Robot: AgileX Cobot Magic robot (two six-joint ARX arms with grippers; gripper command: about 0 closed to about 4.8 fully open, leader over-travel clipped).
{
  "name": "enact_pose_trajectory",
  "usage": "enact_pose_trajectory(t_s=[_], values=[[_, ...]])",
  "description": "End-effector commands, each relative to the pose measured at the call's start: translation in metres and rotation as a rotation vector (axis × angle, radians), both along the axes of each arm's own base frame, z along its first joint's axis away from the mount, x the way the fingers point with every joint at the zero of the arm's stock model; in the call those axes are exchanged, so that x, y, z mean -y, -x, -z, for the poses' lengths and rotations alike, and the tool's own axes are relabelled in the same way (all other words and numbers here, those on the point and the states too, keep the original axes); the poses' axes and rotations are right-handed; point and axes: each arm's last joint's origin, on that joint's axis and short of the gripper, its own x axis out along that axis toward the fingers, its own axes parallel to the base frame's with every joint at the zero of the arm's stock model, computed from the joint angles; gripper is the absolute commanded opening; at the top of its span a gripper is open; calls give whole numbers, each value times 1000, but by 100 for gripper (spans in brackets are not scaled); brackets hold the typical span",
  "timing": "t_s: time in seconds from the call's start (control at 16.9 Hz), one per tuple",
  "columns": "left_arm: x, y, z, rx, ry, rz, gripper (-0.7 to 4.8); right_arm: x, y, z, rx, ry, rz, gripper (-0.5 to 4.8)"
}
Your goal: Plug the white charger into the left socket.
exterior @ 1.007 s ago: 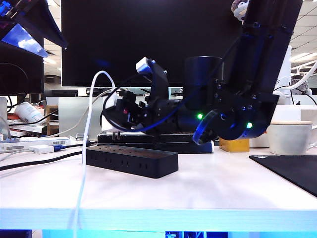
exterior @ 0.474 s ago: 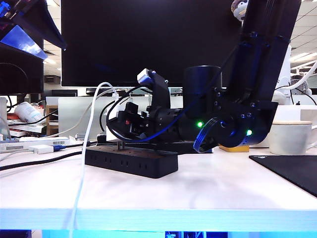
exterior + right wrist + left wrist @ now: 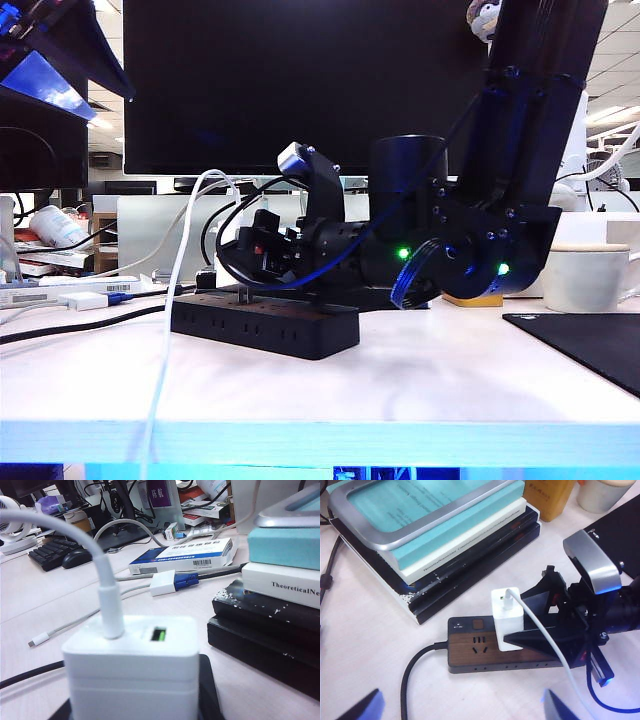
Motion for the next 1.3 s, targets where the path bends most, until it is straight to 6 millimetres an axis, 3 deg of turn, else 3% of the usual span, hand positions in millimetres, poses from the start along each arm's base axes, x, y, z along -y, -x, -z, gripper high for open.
enact_pose_trajectory(t_s=[0.06, 0.36, 0.53, 0.59, 0.65, 0.71, 0.77, 0.89, 1.3], values=[[0, -1, -4, 38, 7, 1, 421, -1, 2, 5, 11, 67, -36, 80], [4, -12, -18, 186, 105, 25, 421, -1, 2, 6, 45, 92, -46, 80], [17, -28, -5, 119, 164, 19, 395, -1, 2, 3, 68, 76, -39, 80], [25, -35, 6, 79, 164, 38, 354, -1, 2, 4, 64, 77, -40, 80], [31, -42, 16, 51, 160, 51, 279, -1, 2, 4, 62, 78, -41, 80], [37, -51, 29, 24, 157, 61, 80, -1, 2, 4, 61, 78, -41, 80], [39, -54, 34, 12, 156, 67, -12, -1, 2, 4, 61, 78, -41, 80], [46, -64, 50, -33, 165, 66, -5, -1, 2, 4, 61, 79, -42, 80], [60, -75, 74, -86, 110, 21, -5, -1, 3, 4, 59, 80, -46, 80]])
